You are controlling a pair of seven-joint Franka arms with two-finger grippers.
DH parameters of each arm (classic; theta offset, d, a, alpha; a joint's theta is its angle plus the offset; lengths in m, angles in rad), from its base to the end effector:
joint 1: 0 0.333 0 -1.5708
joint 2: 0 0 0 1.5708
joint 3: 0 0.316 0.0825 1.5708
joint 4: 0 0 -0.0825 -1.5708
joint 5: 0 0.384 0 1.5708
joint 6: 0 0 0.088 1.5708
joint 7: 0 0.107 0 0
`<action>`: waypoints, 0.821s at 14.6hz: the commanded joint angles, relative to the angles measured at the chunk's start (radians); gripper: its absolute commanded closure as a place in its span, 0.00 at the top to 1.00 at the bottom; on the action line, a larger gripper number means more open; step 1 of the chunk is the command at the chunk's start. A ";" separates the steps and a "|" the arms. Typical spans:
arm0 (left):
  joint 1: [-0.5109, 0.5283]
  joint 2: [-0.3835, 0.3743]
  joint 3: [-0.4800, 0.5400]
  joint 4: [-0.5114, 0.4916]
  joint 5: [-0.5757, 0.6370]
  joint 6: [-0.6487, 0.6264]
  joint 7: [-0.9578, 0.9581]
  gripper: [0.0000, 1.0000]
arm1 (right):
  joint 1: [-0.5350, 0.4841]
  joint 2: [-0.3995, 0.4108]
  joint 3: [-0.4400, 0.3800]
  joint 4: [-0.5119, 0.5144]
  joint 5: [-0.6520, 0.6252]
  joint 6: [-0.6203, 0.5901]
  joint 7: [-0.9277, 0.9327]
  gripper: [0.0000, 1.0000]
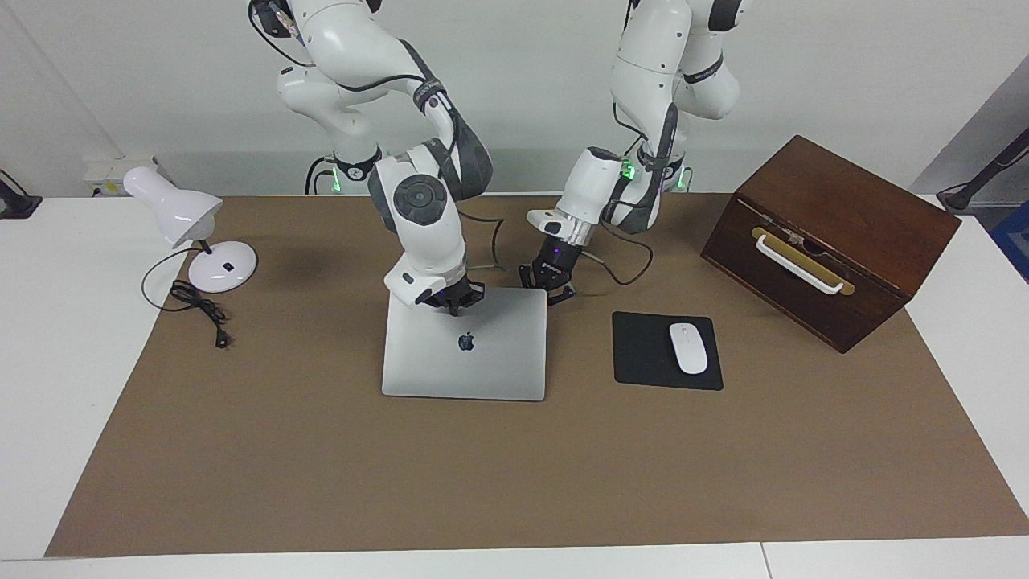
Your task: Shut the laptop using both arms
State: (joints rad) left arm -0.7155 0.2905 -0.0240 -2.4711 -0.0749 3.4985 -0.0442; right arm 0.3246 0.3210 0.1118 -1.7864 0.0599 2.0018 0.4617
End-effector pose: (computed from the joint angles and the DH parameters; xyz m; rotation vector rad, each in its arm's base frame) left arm 0.3942 -0.3474 0.2659 2.5697 -0.8109 0.9566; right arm 0.5682 0.2638 0.3671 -3.0989 0.0884 0.2050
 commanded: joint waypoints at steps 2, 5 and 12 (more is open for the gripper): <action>-0.001 0.018 0.016 -0.042 -0.008 -0.001 0.020 0.00 | -0.006 -0.034 0.003 -0.060 0.026 0.041 -0.029 0.00; 0.004 0.018 0.016 -0.040 -0.008 -0.001 0.020 0.00 | -0.006 -0.034 0.003 -0.074 0.026 0.067 -0.029 0.00; 0.004 0.018 0.016 -0.042 -0.008 -0.001 0.018 0.00 | -0.006 -0.036 0.003 -0.085 0.026 0.080 -0.029 0.00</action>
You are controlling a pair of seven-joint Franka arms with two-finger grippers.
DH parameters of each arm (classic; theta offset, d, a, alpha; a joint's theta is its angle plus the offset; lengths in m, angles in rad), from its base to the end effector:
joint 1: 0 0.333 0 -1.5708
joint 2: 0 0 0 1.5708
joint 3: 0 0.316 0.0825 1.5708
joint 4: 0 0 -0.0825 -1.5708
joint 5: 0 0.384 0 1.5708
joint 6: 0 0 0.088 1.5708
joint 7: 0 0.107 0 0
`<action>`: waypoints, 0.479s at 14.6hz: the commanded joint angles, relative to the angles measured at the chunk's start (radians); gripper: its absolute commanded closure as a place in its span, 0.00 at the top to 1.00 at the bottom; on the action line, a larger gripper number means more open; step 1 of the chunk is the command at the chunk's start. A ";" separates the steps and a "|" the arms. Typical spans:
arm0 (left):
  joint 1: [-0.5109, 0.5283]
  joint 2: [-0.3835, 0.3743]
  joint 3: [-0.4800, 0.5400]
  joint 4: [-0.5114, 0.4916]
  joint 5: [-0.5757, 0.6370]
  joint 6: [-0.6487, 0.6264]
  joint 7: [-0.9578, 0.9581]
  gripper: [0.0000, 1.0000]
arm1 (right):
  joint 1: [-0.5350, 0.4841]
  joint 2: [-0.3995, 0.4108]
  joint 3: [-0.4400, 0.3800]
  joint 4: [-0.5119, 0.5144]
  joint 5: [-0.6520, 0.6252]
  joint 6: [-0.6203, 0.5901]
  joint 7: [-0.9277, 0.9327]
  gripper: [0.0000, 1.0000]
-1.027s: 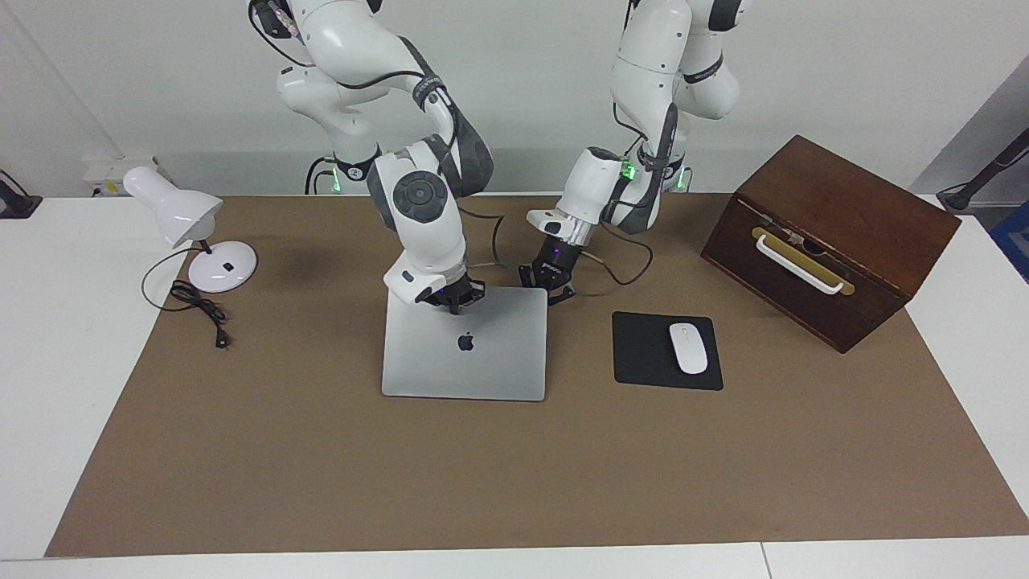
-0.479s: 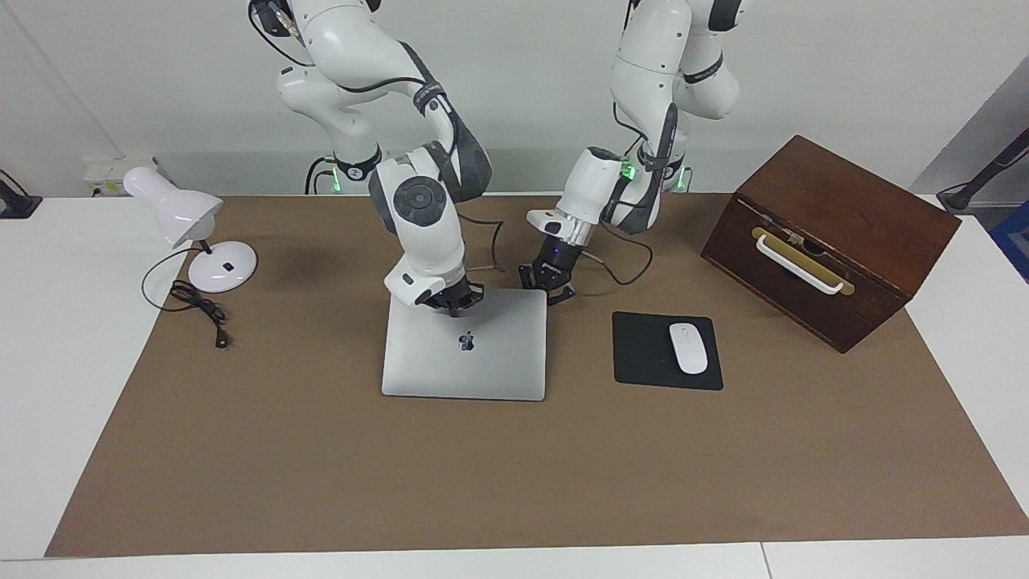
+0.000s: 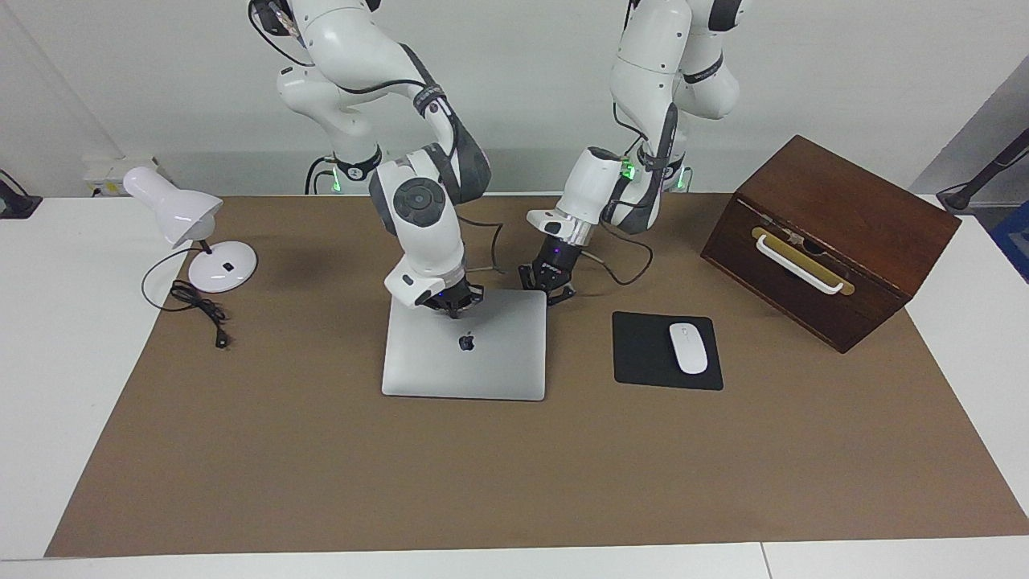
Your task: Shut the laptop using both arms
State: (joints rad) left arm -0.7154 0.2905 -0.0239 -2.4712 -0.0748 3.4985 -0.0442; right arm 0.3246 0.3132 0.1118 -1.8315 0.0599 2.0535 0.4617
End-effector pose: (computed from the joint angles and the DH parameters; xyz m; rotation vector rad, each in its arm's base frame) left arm 0.3943 -0.3473 0.2658 2.5699 -0.8109 0.9566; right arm 0.5632 0.2617 0.3558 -3.0959 0.0919 0.1834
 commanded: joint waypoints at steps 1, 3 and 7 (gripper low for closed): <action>0.004 0.018 0.016 -0.040 -0.008 -0.003 0.018 0.00 | -0.006 -0.028 0.003 -0.040 0.026 0.031 -0.029 0.00; 0.004 0.019 0.016 -0.041 -0.008 -0.003 0.018 0.00 | -0.006 -0.028 0.003 -0.042 0.026 0.033 -0.028 0.00; 0.004 0.019 0.016 -0.040 -0.008 -0.003 0.017 0.00 | -0.006 -0.028 0.003 -0.043 0.026 0.033 -0.028 0.00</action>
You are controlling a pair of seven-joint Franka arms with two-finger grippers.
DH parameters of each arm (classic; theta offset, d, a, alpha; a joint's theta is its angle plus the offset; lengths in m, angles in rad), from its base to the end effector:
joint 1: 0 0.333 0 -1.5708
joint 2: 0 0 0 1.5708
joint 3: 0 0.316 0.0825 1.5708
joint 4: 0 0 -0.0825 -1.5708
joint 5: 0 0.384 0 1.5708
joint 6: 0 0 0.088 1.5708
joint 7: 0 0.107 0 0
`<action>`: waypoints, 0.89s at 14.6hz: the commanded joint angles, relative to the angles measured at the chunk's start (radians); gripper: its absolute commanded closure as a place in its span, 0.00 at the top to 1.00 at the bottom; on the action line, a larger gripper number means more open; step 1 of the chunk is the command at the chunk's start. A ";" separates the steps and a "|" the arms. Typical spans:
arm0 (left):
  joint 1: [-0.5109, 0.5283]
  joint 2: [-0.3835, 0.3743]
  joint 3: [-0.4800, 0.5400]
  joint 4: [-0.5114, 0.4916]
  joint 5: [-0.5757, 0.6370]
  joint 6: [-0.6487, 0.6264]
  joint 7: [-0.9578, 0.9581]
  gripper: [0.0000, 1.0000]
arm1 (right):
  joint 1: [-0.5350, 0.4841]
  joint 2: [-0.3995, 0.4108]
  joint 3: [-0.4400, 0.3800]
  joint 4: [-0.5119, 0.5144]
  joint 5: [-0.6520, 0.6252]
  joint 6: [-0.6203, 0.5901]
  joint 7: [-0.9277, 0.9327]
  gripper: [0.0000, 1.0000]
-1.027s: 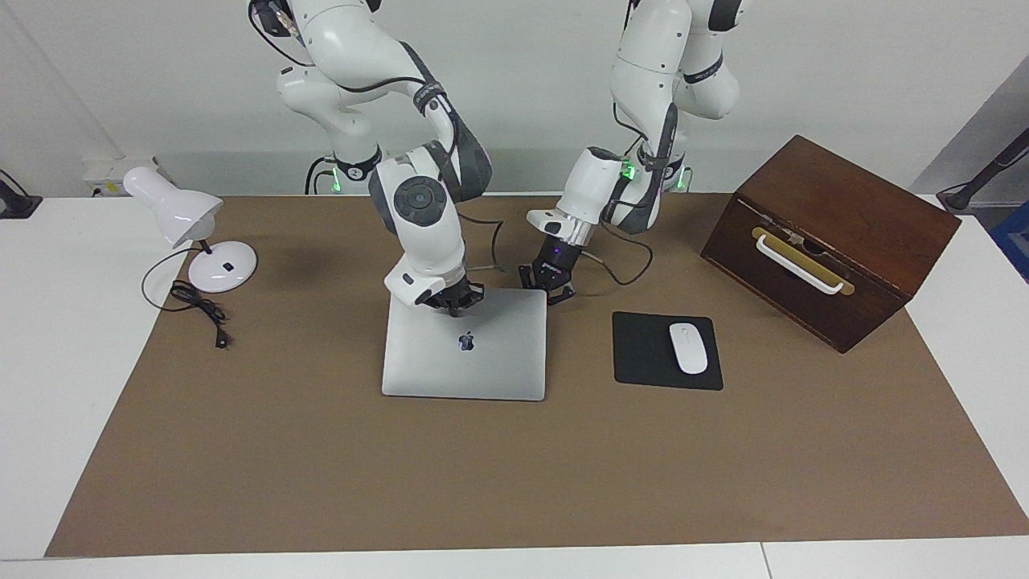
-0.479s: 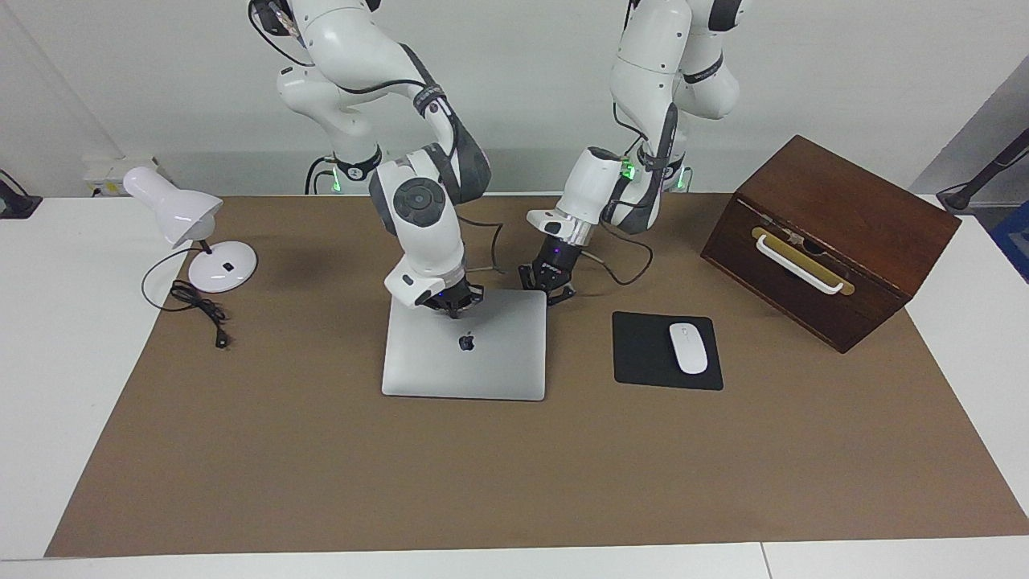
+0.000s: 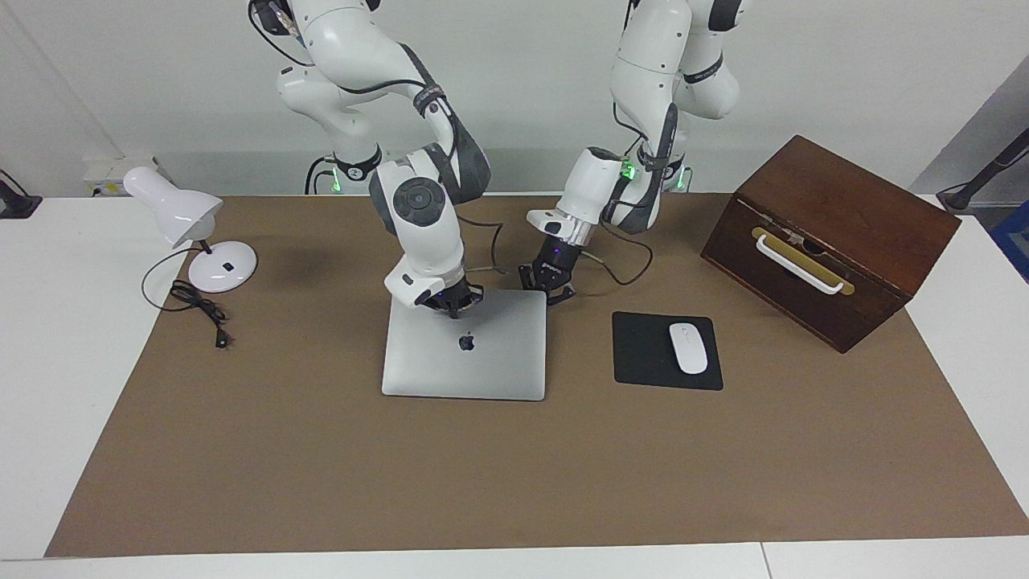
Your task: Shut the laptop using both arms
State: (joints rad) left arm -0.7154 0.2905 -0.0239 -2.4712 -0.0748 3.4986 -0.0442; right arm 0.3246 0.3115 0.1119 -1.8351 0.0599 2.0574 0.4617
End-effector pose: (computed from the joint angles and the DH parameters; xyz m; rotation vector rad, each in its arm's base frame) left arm 0.3943 -0.3473 0.2659 2.5698 -0.8109 0.9567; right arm 0.5627 0.2615 0.3555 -3.0955 0.0920 0.1804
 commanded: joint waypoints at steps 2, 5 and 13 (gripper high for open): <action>0.005 0.019 0.016 -0.040 -0.008 -0.003 0.015 0.00 | -0.006 -0.025 0.003 -0.033 0.026 0.024 -0.028 0.00; 0.005 0.018 0.016 -0.040 -0.008 -0.001 0.015 0.00 | -0.025 -0.015 0.003 0.051 0.024 -0.058 -0.031 0.00; 0.005 0.018 0.016 -0.034 -0.008 -0.001 -0.032 0.00 | -0.150 -0.040 -0.006 0.345 0.005 -0.298 -0.159 0.00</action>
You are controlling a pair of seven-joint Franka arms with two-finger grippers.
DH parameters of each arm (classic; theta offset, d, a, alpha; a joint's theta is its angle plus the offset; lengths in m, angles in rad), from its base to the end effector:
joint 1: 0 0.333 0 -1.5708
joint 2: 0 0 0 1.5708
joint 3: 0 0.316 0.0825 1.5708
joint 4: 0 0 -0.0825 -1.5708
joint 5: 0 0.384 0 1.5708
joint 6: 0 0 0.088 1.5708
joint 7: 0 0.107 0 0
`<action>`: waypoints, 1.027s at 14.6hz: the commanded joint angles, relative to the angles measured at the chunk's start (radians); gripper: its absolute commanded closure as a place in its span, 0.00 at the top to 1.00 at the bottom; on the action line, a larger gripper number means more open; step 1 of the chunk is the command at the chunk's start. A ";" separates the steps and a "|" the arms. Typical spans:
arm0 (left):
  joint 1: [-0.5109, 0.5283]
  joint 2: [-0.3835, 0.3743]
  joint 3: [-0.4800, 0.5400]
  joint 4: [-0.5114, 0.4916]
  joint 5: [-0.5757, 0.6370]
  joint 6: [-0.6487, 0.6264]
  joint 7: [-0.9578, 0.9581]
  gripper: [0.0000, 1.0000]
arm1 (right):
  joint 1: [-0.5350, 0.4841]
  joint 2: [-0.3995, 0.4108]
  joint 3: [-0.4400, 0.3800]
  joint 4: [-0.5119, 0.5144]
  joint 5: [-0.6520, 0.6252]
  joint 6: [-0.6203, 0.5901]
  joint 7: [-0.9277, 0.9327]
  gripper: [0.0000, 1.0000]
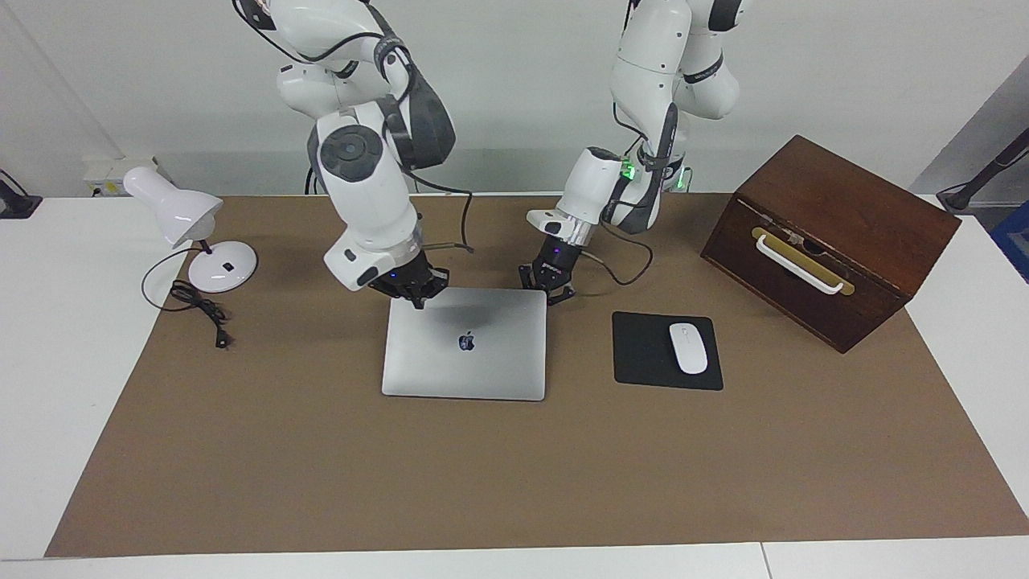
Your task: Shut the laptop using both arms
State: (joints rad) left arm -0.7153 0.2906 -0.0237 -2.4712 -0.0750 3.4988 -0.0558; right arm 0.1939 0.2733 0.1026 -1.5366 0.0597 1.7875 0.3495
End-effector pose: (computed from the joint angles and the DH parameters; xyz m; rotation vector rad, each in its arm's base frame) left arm 0.3944 -0.3471 0.2658 2.5720 -0.7945 0.9536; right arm 0.6152 0.1860 0.4964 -3.0641 0.1072 0.0724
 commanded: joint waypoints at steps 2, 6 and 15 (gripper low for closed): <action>0.005 0.010 0.016 -0.031 -0.008 -0.003 -0.033 0.00 | -0.047 -0.028 -0.003 0.052 -0.026 -0.027 -0.124 0.00; 0.014 -0.004 0.014 -0.031 -0.008 -0.012 -0.056 0.00 | -0.109 -0.111 -0.001 0.049 -0.093 -0.066 -0.312 0.39; 0.027 -0.163 0.013 -0.031 -0.009 -0.244 -0.111 0.00 | -0.303 -0.212 0.000 -0.002 -0.092 -0.178 -0.448 1.00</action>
State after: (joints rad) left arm -0.7005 0.2026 -0.0084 -2.4717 -0.0759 3.3231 -0.1550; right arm -0.0716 0.0881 0.0901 -1.4893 -0.0265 1.6088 -0.0725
